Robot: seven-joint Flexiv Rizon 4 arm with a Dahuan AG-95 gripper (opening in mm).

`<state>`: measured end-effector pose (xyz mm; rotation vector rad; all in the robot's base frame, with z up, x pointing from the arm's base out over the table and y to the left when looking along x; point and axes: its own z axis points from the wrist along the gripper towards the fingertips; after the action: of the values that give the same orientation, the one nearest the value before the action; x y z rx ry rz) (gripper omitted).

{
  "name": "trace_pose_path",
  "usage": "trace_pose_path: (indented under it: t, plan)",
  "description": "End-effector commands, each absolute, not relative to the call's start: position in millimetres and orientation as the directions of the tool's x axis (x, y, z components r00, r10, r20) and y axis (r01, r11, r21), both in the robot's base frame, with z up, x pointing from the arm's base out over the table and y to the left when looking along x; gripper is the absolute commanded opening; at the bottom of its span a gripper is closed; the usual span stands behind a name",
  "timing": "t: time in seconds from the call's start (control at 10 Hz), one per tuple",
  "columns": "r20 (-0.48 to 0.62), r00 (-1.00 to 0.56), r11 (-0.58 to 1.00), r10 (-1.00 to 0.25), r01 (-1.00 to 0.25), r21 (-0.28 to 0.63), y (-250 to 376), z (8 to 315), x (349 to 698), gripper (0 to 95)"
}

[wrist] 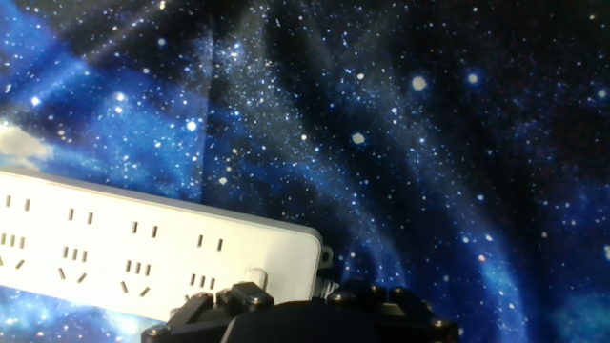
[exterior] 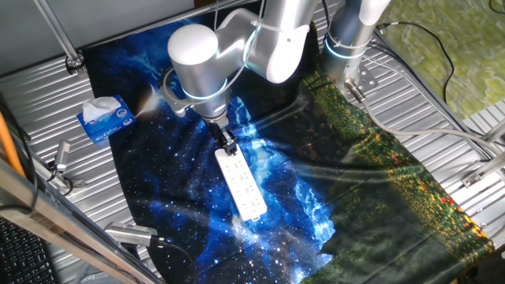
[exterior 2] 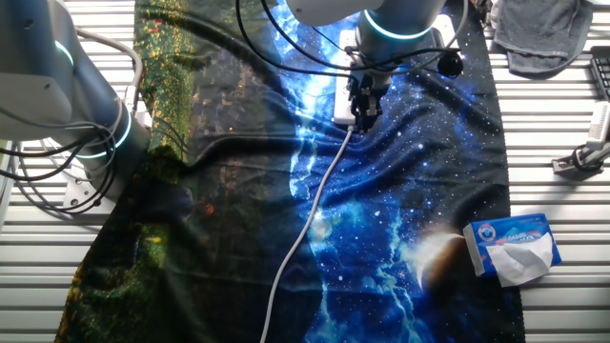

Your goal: Turn on the power strip by pressing the button

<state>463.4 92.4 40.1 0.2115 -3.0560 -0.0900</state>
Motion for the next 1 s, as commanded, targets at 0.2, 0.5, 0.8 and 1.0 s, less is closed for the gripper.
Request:
trace_pose_path:
  t: [0.2,0.5,0.8,1.0]
  plan:
    - [0.065,-0.988,0.989,-0.141,-0.137,0.06,90.9,36.2,463.5,38.0]
    - [0.064,-0.987,0.988,-0.145,-0.141,0.063,90.6,36.3,463.4,38.0]
    - [0.064,-0.987,0.988,-0.147,-0.143,0.063,90.7,36.4,463.4,38.0]
    - [0.065,-0.987,0.987,-0.149,-0.145,0.064,91.1,36.0,463.6,38.0]
